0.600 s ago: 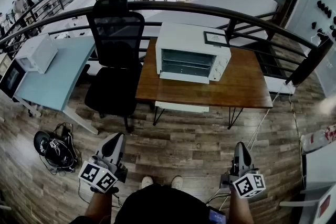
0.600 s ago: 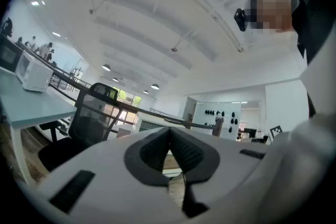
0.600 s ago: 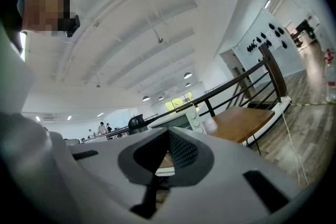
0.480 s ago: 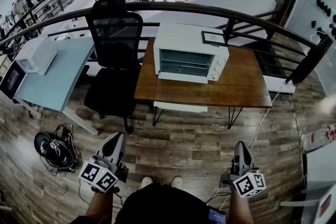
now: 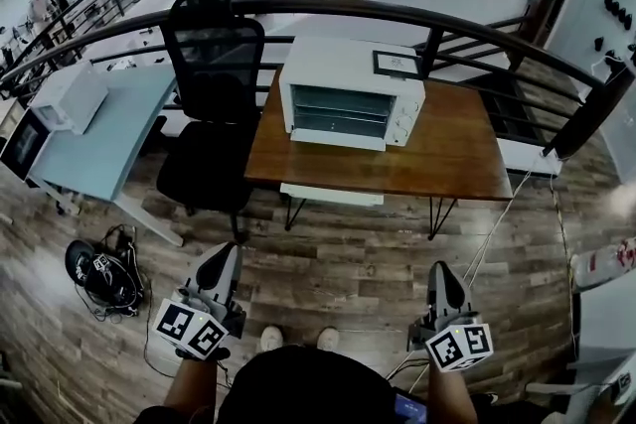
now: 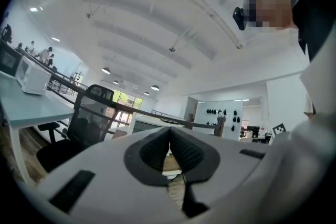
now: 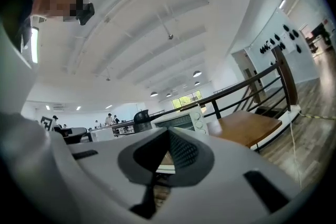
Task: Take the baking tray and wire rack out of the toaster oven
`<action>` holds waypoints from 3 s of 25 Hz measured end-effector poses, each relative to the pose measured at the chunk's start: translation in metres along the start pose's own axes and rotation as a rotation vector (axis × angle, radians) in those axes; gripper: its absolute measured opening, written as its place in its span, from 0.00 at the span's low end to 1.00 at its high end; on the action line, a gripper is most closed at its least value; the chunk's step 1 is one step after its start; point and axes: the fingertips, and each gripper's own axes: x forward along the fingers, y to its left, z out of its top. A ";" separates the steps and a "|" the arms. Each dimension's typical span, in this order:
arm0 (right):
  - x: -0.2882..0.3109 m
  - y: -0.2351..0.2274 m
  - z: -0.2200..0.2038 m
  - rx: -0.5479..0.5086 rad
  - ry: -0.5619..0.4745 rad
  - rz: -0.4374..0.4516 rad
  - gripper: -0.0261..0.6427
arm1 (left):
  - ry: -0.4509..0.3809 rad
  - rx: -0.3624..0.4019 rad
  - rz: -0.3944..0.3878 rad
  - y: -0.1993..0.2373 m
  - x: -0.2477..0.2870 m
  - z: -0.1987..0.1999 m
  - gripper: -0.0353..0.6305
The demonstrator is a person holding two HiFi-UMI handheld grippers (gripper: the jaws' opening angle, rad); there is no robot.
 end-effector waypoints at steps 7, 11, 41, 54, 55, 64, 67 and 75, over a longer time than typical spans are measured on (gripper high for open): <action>-0.006 0.004 0.019 -0.081 -0.068 0.062 0.14 | -0.002 0.048 0.038 -0.026 0.002 -0.004 0.07; -0.011 0.005 0.026 -0.082 -0.094 0.096 0.30 | -0.001 0.052 0.037 -0.040 0.004 -0.004 0.28; 0.154 0.006 0.039 -0.074 -0.053 0.025 0.37 | 0.018 -0.033 -0.089 0.068 0.162 -0.003 0.49; 0.261 0.017 0.009 -0.018 0.008 -0.015 0.32 | 0.045 -0.044 -0.129 0.154 0.221 -0.006 0.49; 0.266 0.017 0.005 -0.015 0.018 -0.018 0.32 | 0.050 -0.046 -0.129 0.158 0.223 -0.008 0.49; 0.324 0.003 -0.017 0.141 0.030 -0.027 0.26 | 0.068 -0.034 -0.142 0.157 0.274 -0.021 0.49; 0.352 -0.013 -0.038 0.286 0.071 -0.033 0.25 | 0.091 -0.059 -0.134 0.158 0.294 -0.036 0.49; 0.422 -0.048 -0.086 0.362 0.203 -0.036 0.24 | 0.186 -0.088 -0.088 0.165 0.332 -0.074 0.49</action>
